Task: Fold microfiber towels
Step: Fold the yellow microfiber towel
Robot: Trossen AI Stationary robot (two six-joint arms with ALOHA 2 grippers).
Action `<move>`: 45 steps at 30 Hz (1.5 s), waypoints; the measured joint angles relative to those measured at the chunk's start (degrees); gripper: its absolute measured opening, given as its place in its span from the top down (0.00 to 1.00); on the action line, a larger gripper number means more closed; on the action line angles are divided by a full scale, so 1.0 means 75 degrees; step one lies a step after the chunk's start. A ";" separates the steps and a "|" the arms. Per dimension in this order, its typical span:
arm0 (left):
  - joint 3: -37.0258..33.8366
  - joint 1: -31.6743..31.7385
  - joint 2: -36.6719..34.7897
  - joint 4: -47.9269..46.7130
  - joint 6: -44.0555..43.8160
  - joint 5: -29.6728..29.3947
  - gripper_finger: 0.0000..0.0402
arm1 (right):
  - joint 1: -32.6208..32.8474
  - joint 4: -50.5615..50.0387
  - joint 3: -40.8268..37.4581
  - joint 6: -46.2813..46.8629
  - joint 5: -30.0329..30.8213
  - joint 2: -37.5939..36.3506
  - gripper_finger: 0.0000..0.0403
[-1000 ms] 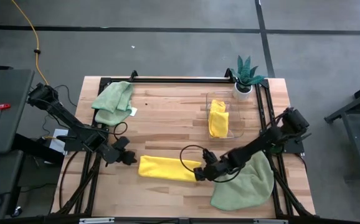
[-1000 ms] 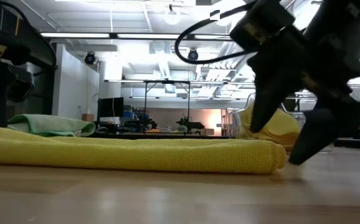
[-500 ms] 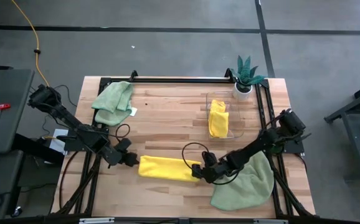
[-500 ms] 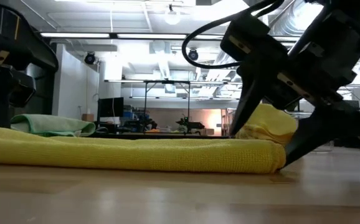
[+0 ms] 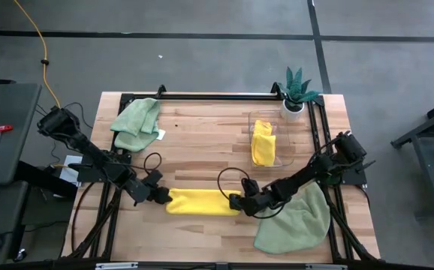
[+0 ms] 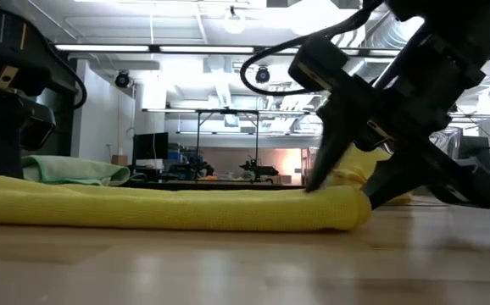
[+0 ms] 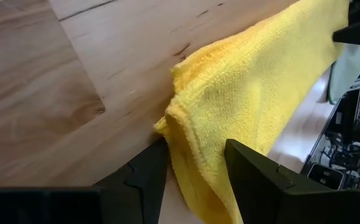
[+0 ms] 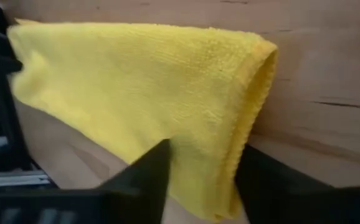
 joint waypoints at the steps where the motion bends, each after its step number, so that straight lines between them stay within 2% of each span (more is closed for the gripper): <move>1: -0.0004 0.0004 -0.0046 -0.0001 -0.0026 -0.0003 0.62 | 0.0000 -0.0101 0.0000 -0.0083 -0.0026 -0.0028 0.73; 3: -0.0010 0.0041 -0.0092 -0.0002 -0.0058 -0.0049 0.62 | 0.0000 -0.0469 -0.0005 -0.0277 -0.0008 -0.0188 0.89; 5: -0.0020 0.0142 -0.0132 0.0016 -0.0089 -0.0050 0.62 | 0.0000 -0.0930 -0.0006 -0.0517 0.0016 -0.0454 0.97; 9: 0.0013 0.0477 -0.0133 0.0430 0.0112 0.0016 0.62 | 0.0003 -0.2468 -0.0006 -0.0746 -0.0084 -0.1145 0.96; 14: 0.0414 0.1012 -0.0070 0.0483 0.1175 0.0006 0.62 | 0.0009 -0.4242 -0.0003 -0.0844 -0.0117 -0.2089 0.99; 17: 0.0750 0.1325 0.0068 0.0436 0.1789 0.0051 0.62 | 0.0009 -0.4619 -0.0002 -0.0847 -0.0119 -0.2465 0.99; 20: 0.1207 0.1554 0.0409 0.0445 0.2642 0.0167 0.62 | 0.0012 -0.4727 0.0066 -0.0844 -0.0134 -0.2560 1.00; 25: 0.2151 0.1503 0.1169 0.0434 0.5059 0.0436 0.65 | 0.0009 -0.5002 0.0516 -0.0967 -0.0026 -0.2361 1.00; 28: 0.2710 0.1355 0.1611 0.0384 0.6288 0.0239 0.72 | -0.0058 -0.4969 0.0713 -0.1045 0.0015 -0.2237 1.00; 32: 0.3281 0.1231 0.2213 0.0170 0.7430 0.0028 0.87 | -0.0092 -0.5025 0.0723 -0.1008 0.0012 -0.2236 1.00; 35: 0.3469 0.1207 0.2627 -0.0067 0.7730 0.0007 0.98 | -0.0090 -0.5036 0.0723 -0.0987 0.0009 -0.2252 1.00; 45: 0.3461 0.1241 0.3380 -0.0293 0.8056 -0.0156 1.00 | -0.0090 -0.4442 0.0723 -0.1044 -0.0278 -0.2254 1.00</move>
